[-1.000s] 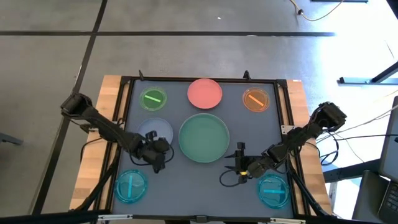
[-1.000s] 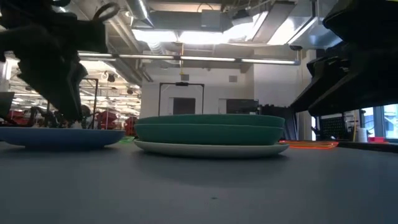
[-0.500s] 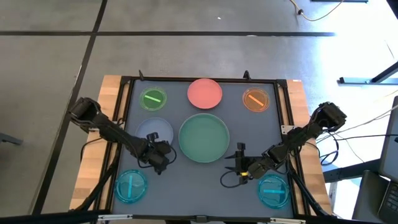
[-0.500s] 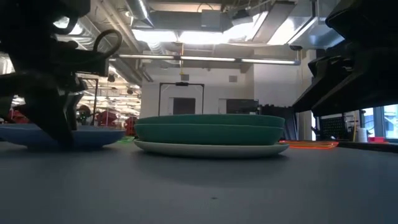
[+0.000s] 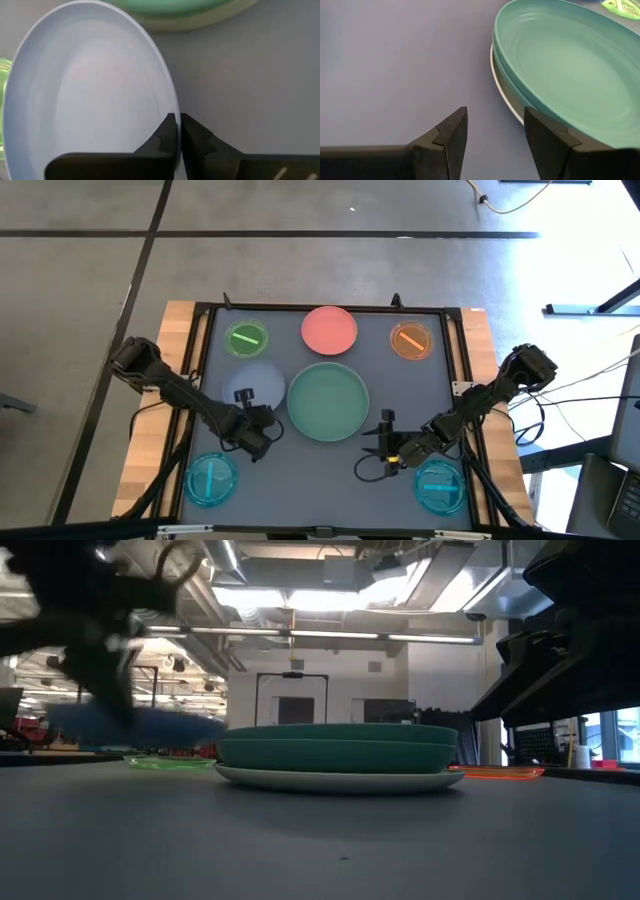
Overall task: Stack plastic plates
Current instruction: Stack the violet plate on the dark green plate
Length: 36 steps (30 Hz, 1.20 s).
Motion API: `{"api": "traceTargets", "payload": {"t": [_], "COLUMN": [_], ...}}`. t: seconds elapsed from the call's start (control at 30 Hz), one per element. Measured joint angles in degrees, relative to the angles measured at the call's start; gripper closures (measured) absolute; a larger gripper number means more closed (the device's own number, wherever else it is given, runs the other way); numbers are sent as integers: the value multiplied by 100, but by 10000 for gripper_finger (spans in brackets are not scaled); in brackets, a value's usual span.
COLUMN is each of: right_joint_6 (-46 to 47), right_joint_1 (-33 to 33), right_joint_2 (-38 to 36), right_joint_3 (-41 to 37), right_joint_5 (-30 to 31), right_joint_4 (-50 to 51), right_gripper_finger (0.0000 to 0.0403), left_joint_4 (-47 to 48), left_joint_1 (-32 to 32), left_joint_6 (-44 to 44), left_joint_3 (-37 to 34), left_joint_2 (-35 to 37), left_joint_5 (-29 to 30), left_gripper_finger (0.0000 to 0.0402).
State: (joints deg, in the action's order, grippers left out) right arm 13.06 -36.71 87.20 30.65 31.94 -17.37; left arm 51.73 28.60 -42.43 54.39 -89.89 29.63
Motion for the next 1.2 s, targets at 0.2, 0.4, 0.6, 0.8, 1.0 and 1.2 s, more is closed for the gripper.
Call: {"api": "traceTargets", "payload": {"t": [0.2, 0.4, 0.6, 0.8, 1.0, 1.2], "right_joint_6": [17, 17, 17, -29, -307, -566], "right_joint_1": [0, -1, 0, 0, 0, 4], "right_joint_2": [0, 0, 0, 0, 0, 0], "right_joint_3": [0, 0, 2, 2, 2, 4], "right_joint_5": [0, -1, 0, 7, 127, 334], "right_joint_4": [0, 0, 0, 0, 0, -4], "right_gripper_finger": [221, 221, 221, 221, 221, 221], "left_joint_4": [-59, -2240, -3807, -4685, -4916, -5460], "left_joint_1": [20, -195, -495, -722, -852, -917], "left_joint_6": [745, 2476, 3428, 3726, 3712, 3844], "left_joint_3": [805, 658, 156, -257, -463, -559], "left_joint_2": [0, 0, 0, 0, 0, -319], "left_joint_5": [608, 321, -117, -566, -706, -825], "left_gripper_finger": [396, 396, 396, 396, 396, 395]}}
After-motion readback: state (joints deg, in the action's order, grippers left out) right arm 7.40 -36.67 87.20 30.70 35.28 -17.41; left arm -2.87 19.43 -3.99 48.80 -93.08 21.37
